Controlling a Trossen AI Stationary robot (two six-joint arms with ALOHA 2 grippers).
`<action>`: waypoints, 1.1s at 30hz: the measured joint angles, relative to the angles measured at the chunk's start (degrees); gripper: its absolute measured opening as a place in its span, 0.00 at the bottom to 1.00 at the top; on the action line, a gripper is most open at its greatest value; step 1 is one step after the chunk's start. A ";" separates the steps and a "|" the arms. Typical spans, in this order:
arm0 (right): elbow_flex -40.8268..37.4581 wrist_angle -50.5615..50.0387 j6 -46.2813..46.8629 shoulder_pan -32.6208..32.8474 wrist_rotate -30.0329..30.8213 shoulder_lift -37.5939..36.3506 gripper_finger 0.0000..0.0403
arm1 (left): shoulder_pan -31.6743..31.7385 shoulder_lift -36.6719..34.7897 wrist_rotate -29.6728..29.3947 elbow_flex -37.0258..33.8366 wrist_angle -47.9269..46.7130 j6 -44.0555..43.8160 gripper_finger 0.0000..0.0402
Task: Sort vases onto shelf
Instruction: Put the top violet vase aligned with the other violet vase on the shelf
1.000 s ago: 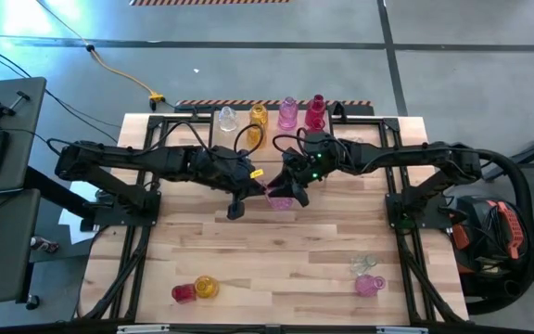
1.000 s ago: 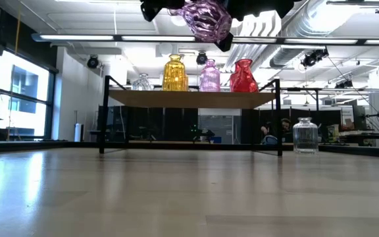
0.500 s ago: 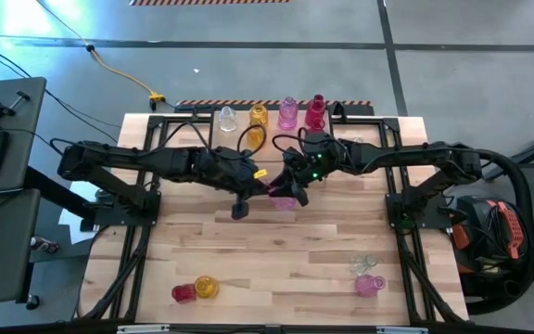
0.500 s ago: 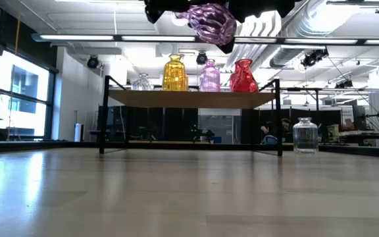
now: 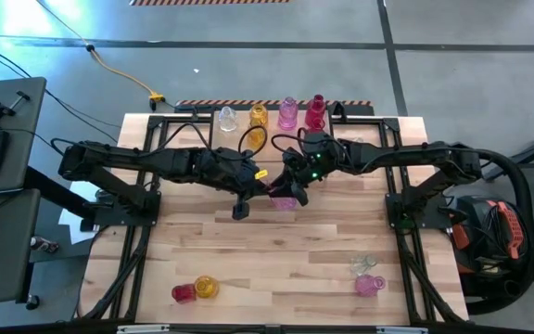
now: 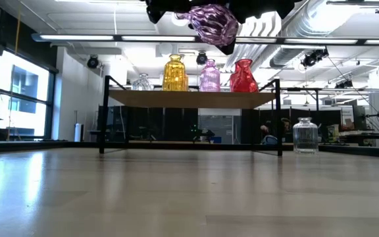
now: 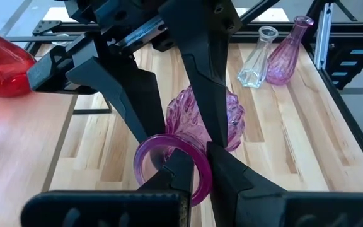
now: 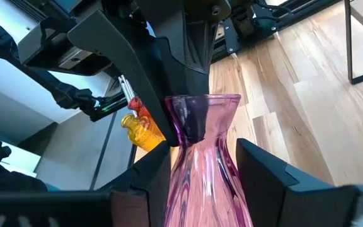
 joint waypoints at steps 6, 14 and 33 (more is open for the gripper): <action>0.11 -0.94 -0.13 0.02 -0.05 0.00 0.27 | 0.00 0.00 0.02 0.00 -0.02 0.08 0.04; 0.09 -0.65 -0.07 0.02 -0.20 0.00 0.22 | 0.02 0.00 -0.16 0.00 -0.04 0.11 0.06; -0.26 -3.21 0.37 0.13 4.22 0.35 0.18 | 1.81 -0.35 -1.50 0.39 3.24 1.57 0.03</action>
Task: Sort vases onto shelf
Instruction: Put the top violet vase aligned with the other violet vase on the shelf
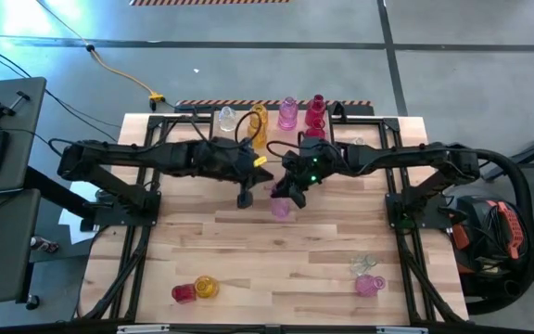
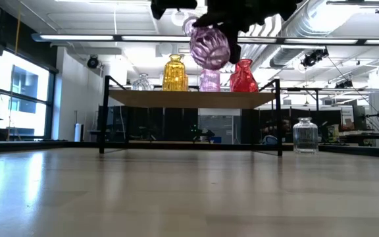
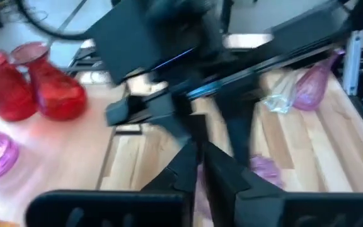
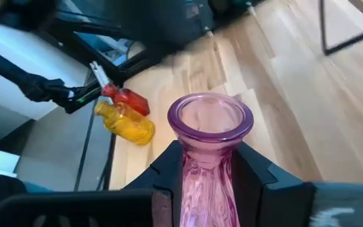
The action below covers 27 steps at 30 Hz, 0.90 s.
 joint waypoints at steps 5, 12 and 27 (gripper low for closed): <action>0.00 0.10 1.22 0.01 -0.02 -0.06 0.17 | 0.52 -0.30 0.73 -0.09 -0.77 -0.99 0.01; 0.09 -1.57 2.89 0.11 2.09 -1.74 0.17 | 1.56 -4.27 0.72 -0.15 -2.15 -2.42 0.02; 0.22 -7.47 -4.67 2.33 34.64 -17.16 0.17 | 2.02 -18.18 -4.75 -0.21 -7.65 -2.64 0.02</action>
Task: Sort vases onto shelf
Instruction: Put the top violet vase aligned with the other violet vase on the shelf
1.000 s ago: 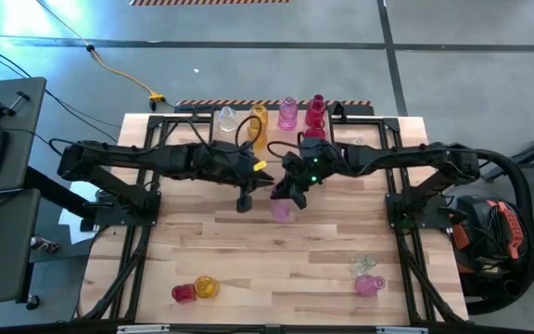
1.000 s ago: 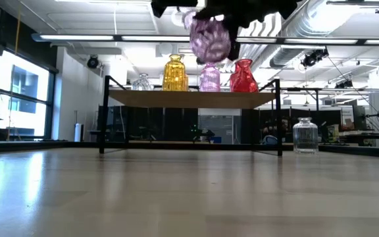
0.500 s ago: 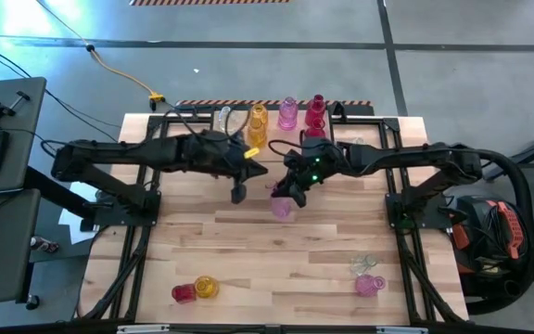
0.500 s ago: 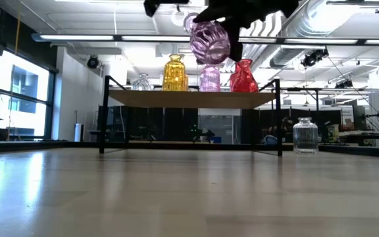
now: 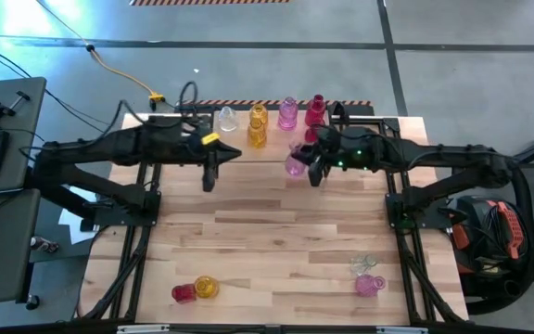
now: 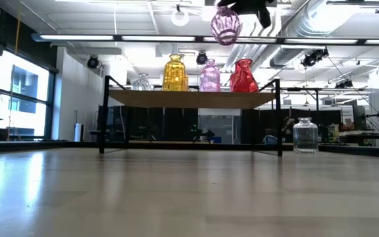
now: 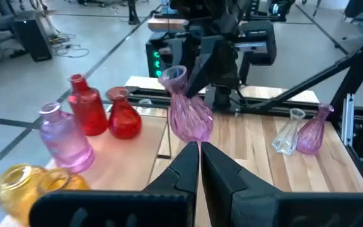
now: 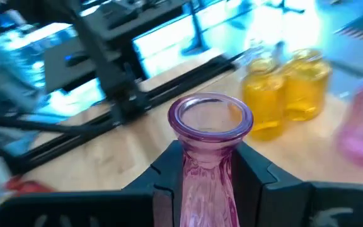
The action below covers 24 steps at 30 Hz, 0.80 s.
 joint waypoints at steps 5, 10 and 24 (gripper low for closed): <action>0.01 0.36 -0.15 2.84 10.69 0.15 0.17 | -0.02 -3.34 -0.26 0.00 -2.77 0.02 0.02; 0.02 2.74 0.50 6.50 20.54 1.91 0.17 | -0.02 -5.58 -0.26 -0.04 -6.90 0.04 0.02; 0.02 13.58 0.65 10.91 40.83 13.37 0.17 | -0.07 -7.91 -0.22 -0.07 -11.50 2.79 0.02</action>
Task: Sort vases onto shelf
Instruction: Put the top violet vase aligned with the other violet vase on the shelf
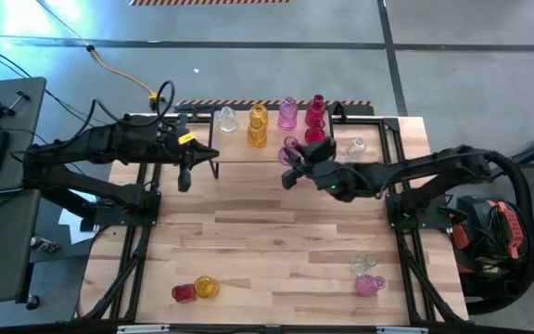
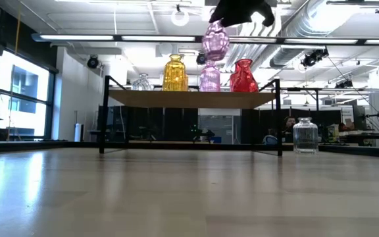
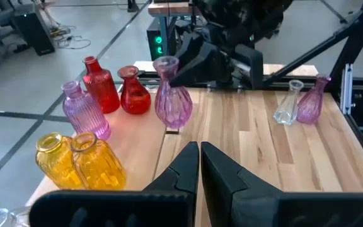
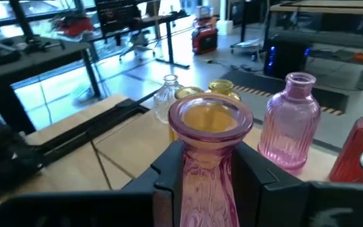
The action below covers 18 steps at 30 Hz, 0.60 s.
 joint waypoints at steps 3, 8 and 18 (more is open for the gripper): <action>0.00 1.90 1.09 0.75 3.92 2.52 0.17 | 0.00 0.02 -0.02 0.00 0.02 0.86 0.02; 0.00 3.21 2.84 1.64 11.51 5.81 0.17 | -0.01 0.10 -2.33 0.00 0.70 2.02 0.03; 0.00 3.62 2.70 -2.11 13.62 9.38 0.17 | 0.00 -0.27 -12.25 0.00 1.14 3.95 0.03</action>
